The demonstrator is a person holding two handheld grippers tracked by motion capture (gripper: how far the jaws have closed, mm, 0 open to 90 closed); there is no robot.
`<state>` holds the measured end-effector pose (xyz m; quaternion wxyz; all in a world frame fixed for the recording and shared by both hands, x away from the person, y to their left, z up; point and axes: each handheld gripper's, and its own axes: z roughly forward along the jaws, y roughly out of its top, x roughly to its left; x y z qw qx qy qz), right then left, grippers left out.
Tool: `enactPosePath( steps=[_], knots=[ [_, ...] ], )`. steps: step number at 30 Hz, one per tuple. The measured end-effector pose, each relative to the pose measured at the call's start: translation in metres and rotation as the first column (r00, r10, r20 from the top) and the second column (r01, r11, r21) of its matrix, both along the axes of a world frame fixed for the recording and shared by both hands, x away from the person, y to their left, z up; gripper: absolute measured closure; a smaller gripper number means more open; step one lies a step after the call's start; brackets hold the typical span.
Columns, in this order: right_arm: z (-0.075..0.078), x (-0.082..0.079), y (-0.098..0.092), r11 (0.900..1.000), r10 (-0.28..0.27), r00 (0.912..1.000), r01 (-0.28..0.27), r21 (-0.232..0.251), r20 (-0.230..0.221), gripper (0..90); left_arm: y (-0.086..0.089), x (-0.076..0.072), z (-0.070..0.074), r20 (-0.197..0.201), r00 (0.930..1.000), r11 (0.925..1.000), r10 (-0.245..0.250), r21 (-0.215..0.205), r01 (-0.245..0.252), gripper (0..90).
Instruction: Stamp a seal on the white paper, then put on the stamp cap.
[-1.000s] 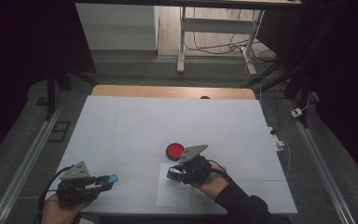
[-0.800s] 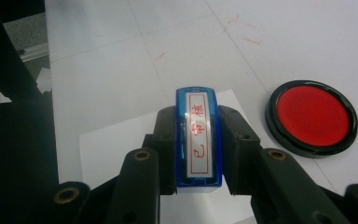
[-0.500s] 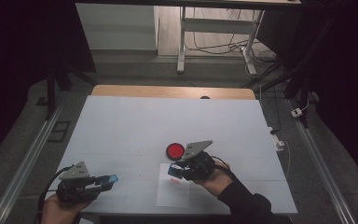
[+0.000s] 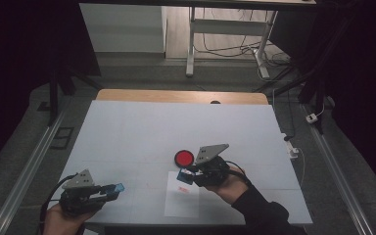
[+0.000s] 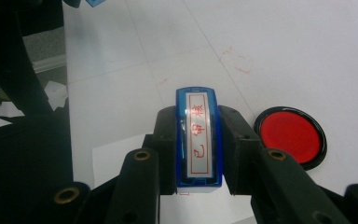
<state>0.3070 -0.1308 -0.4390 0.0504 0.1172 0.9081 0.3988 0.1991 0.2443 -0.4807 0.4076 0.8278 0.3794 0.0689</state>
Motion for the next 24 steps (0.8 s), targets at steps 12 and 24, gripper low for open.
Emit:
enactPosePath(
  steps=[12,24],
  knots=[
    [0.013,-0.006,-0.003,1.0,0.017,0.9997,-0.018,0.024,0.02,69.9,0.0,0.0,0.0,0.0,1.0,1.0,-0.002,0.002,0.002,68.9],
    [0.016,-0.007,-0.002,0.999,0.025,0.9993,-0.026,0.034,0.026,69.9,-0.002,0.001,0.001,0.002,0.9999,0.9999,-0.013,0.005,0.013,68.9]
  ],
)
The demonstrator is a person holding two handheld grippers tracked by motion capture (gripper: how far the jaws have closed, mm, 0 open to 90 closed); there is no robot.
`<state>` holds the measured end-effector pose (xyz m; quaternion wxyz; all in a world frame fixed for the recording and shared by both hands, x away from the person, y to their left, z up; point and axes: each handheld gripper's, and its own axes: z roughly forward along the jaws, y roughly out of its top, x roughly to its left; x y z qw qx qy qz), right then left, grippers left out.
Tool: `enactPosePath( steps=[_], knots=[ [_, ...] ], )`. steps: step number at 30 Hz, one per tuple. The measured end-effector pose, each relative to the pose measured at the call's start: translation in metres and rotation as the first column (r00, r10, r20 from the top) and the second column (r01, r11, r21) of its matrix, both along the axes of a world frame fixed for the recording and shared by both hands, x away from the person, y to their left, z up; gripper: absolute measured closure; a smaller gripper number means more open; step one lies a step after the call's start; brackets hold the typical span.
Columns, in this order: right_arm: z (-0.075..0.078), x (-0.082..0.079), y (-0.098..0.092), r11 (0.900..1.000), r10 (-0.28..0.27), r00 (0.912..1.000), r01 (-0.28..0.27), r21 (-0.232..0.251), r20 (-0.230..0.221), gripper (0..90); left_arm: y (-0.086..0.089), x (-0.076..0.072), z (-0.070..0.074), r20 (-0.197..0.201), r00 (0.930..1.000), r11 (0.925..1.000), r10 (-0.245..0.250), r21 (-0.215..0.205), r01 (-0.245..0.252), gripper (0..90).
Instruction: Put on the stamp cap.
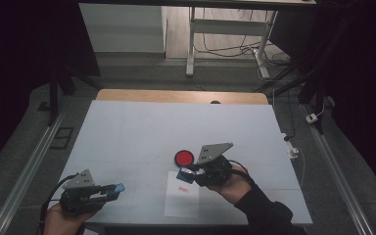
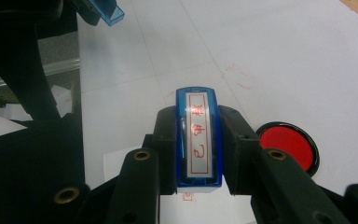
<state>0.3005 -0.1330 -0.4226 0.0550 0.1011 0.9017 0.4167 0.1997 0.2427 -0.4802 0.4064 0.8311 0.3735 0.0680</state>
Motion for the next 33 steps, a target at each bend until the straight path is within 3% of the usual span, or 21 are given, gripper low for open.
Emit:
enactPosePath(
  steps=[10,16,25,33],
  knots=[
    [0.004,-0.002,-0.001,1.0,0.013,0.9999,-0.013,0.016,-0.004,69.9,-0.01,0.006,0.004,0.024,0.9982,0.9983,-0.055,-0.019,0.056,68.9],
    [0.005,-0.003,0.0,0.999,0.026,0.9996,-0.026,0.026,-0.005,69.9,-0.019,0.011,0.009,0.053,0.9929,0.9935,-0.107,-0.035,0.109,68.9],
    [0.012,-0.004,-0.002,0.998,0.04,0.9992,-0.04,0.055,-0.004,69.9,-0.037,0.023,0.013,0.076,0.9775,0.9781,-0.197,-0.053,0.201,68.9],
    [0.017,-0.007,0.001,0.995,0.072,0.9974,-0.072,0.075,0.002,69.9,-0.055,0.038,0.014,0.087,0.9574,0.957,-0.275,-0.07,0.282,69.0]
  ],
)
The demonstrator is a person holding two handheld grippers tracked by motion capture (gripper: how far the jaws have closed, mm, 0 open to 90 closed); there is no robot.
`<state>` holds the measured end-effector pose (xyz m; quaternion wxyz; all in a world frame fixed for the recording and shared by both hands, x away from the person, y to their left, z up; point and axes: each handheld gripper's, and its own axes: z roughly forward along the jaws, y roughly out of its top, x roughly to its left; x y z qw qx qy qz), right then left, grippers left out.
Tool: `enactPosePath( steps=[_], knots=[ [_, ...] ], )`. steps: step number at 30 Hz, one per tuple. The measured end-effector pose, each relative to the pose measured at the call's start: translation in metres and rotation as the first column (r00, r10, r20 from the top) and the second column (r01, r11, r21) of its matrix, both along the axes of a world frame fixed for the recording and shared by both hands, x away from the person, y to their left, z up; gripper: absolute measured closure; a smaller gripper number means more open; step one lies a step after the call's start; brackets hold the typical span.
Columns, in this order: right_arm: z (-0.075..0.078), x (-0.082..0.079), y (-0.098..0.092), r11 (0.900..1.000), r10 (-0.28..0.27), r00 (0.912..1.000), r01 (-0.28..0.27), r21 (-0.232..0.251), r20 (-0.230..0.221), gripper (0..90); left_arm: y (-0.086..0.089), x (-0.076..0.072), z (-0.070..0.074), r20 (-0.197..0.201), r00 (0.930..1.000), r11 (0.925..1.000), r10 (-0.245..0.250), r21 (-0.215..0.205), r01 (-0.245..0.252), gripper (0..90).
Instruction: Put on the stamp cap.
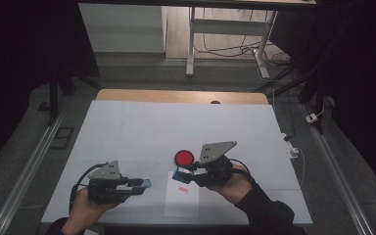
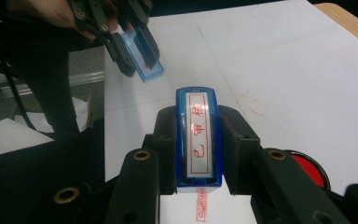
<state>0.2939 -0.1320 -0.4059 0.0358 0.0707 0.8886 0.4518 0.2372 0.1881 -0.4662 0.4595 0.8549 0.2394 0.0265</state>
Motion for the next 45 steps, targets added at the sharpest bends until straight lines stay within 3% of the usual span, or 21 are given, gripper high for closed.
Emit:
enactPosePath(
  steps=[6,14,24,34,45],
  knots=[
    [0.002,0.0,0.0,0.999,0.015,0.9999,-0.015,0.032,-0.005,70.0,-0.013,0.009,0.0,-0.007,0.9977,0.9973,-0.068,-0.027,0.068,69.1],
    [0.003,-0.001,0.002,0.998,0.053,0.9986,-0.052,0.045,-0.007,70.1,-0.029,0.02,-0.001,-0.002,0.9901,0.9896,-0.14,-0.034,0.14,69.2],
    [0.005,-0.003,0.003,0.993,0.091,0.9957,-0.09,0.076,-0.017,70.2,-0.047,0.031,-0.001,0.009,0.9743,0.9726,-0.225,-0.058,0.225,69.3],
    [0.004,-0.005,0.007,0.988,0.134,0.9908,-0.132,0.077,-0.018,70.2,-0.059,0.038,-0.003,0.012,0.956,0.9537,-0.293,-0.068,0.293,69.3],
    [0.002,-0.006,0.01,0.986,0.156,0.9876,-0.155,0.069,-0.014,70.1,-0.063,0.04,-0.004,0.03,0.9422,0.9398,-0.334,-0.067,0.335,69.3]
  ],
)
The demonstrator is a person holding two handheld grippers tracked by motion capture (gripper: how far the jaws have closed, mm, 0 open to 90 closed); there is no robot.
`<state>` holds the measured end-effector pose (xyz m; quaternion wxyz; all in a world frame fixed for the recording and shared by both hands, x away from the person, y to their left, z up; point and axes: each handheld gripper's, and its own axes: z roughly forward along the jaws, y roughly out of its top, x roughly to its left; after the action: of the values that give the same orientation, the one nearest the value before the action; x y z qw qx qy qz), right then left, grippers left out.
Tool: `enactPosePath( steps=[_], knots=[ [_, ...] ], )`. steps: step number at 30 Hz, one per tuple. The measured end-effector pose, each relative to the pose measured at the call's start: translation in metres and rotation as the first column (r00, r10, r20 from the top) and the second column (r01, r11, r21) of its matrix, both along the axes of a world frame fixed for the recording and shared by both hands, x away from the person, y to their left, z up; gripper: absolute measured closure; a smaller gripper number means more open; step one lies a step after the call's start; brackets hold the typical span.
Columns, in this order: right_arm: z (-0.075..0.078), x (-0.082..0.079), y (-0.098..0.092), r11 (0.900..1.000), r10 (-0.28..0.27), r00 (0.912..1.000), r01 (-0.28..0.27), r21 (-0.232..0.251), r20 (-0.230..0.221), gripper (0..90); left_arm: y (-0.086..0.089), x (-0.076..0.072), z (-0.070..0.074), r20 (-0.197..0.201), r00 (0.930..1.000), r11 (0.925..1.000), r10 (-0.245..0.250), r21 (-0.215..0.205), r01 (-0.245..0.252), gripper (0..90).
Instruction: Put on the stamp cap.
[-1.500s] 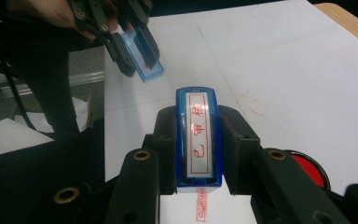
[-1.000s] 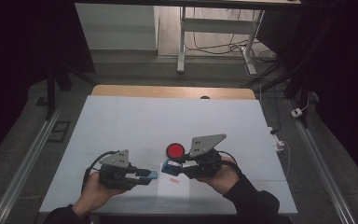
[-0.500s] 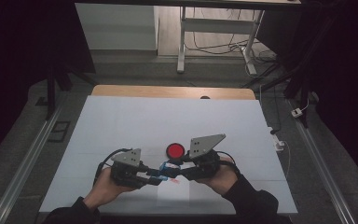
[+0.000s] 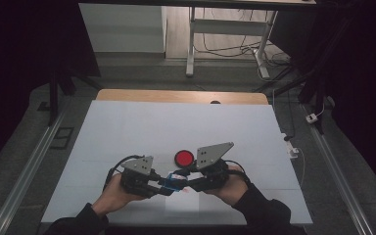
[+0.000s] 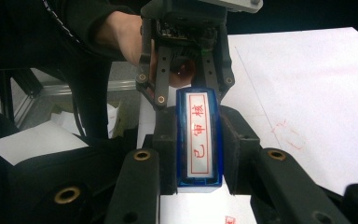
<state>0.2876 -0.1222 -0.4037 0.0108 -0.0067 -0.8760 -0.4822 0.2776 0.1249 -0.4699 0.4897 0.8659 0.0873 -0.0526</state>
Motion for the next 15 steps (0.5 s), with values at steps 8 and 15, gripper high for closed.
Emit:
enactPosePath(
  steps=[8,15],
  knots=[
    [-0.0007,-0.0009,0.001,1.0,0.012,0.9999,-0.012,-0.002,-0.005,70.2,-0.0025,-0.0009,0.0003,0.023,0.9995,0.9998,-0.021,-0.001,0.021,69.3],
    [-0.0004,-0.0007,0.0002,1.0,0.017,0.9998,-0.017,0.017,-0.013,70.1,0.0,-0.0007,0.0014,0.031,0.9991,0.9987,-0.03,-0.039,0.032,69.4]
  ],
)
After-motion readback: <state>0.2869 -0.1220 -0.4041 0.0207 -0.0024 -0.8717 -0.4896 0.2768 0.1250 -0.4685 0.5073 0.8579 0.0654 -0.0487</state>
